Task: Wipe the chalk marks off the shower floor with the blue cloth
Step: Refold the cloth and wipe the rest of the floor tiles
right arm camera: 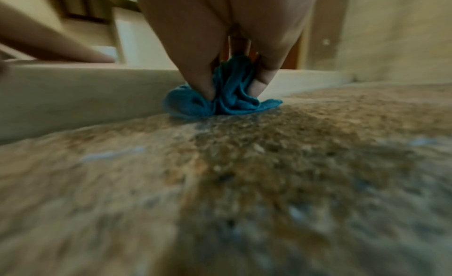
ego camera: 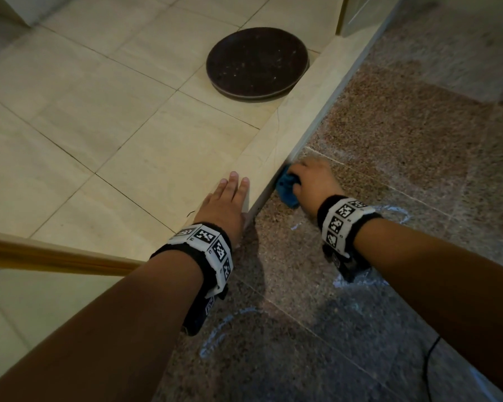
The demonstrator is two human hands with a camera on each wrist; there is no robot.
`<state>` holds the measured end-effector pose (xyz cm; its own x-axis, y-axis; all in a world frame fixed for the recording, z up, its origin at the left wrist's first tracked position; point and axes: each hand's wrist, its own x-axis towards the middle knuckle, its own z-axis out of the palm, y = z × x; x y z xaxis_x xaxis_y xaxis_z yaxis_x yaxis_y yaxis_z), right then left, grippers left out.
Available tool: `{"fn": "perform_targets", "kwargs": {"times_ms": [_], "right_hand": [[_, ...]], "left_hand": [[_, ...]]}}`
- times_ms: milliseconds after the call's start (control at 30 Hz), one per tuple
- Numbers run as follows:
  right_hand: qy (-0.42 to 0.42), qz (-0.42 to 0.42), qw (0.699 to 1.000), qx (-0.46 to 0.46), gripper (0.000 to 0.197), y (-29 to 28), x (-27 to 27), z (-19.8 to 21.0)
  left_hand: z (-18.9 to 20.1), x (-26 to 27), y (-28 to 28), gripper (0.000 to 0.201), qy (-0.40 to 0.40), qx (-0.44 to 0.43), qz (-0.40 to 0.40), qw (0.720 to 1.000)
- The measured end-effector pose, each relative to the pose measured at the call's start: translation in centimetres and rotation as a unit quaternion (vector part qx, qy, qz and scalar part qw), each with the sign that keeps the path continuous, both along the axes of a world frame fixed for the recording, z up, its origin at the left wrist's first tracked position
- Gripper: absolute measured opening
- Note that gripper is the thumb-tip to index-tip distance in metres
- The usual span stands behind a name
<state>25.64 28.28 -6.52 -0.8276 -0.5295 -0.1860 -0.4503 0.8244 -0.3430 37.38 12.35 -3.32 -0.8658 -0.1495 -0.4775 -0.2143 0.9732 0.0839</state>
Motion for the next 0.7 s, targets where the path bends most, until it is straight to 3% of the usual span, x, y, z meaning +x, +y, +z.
{"fn": "perform_targets", "kwargs": {"times_ms": [100,267,433,500,700], "right_hand": [[-0.036,-0.062,0.997,-0.017,0.044,-0.3,-0.8,-0.6],[-0.020,-0.015,0.999,-0.024,0.046,-0.7,1.0,-1.0],[-0.023,0.147,0.988,-0.045,0.038,0.1,5.8,-1.3],[-0.029,0.173,0.984,-0.031,0.039,0.2,5.8,-1.1],[-0.037,0.099,0.994,-0.025,0.038,-1.1,6.0,-0.7]], "left_hand": [[-0.2,0.1,-0.2,0.070,0.006,0.000,-0.007,1.000],[-0.3,0.0,-0.1,0.070,0.007,-0.007,-0.005,1.000],[0.1,0.0,0.2,0.069,-0.006,-0.011,0.000,1.000],[0.1,0.0,0.2,0.069,-0.008,-0.008,0.004,1.000],[0.5,-0.2,0.0,0.069,-0.029,0.007,0.004,1.000]]}}
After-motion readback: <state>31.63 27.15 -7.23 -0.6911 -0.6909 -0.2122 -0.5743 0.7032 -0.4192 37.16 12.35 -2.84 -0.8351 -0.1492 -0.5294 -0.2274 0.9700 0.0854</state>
